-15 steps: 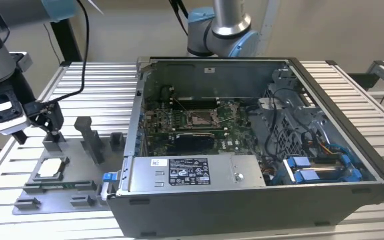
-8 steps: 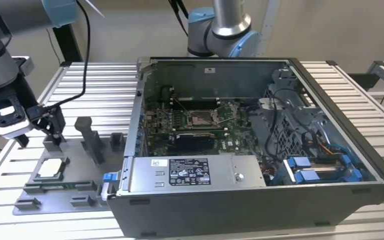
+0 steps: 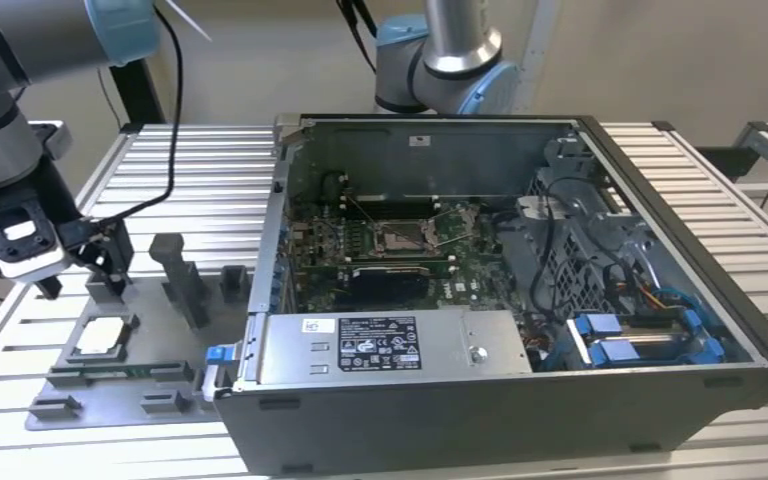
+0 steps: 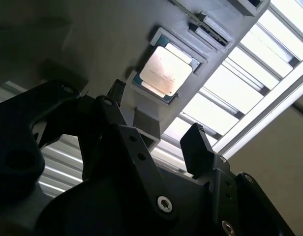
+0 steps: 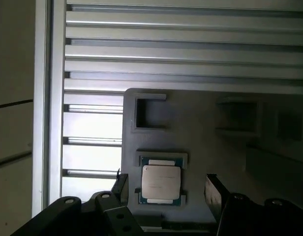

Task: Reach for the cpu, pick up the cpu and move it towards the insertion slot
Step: 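Pick up the cpu and move it towards the insertion slot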

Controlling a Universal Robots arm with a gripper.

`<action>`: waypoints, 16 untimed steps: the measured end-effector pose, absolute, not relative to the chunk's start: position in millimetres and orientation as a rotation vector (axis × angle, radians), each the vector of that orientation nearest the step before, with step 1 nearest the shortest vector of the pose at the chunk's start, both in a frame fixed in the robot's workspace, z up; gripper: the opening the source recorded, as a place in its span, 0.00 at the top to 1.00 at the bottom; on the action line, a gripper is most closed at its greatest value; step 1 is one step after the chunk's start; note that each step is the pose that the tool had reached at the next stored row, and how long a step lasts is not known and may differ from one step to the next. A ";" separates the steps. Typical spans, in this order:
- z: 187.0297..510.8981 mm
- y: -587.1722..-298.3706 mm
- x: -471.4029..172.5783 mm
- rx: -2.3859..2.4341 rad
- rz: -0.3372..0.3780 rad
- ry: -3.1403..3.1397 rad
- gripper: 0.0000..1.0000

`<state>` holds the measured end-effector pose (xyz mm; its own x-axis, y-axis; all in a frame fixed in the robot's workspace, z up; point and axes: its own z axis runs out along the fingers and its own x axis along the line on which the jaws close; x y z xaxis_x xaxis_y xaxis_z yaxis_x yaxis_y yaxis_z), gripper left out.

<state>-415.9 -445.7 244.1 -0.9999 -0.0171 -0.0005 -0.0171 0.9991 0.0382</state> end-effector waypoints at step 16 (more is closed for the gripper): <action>227.0 -445.8 -416.1 -0.027 0.060 3.141 0.00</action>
<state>-416.1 -445.8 227.0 -0.9999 -0.0171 -0.0005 -0.0171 0.9991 0.0382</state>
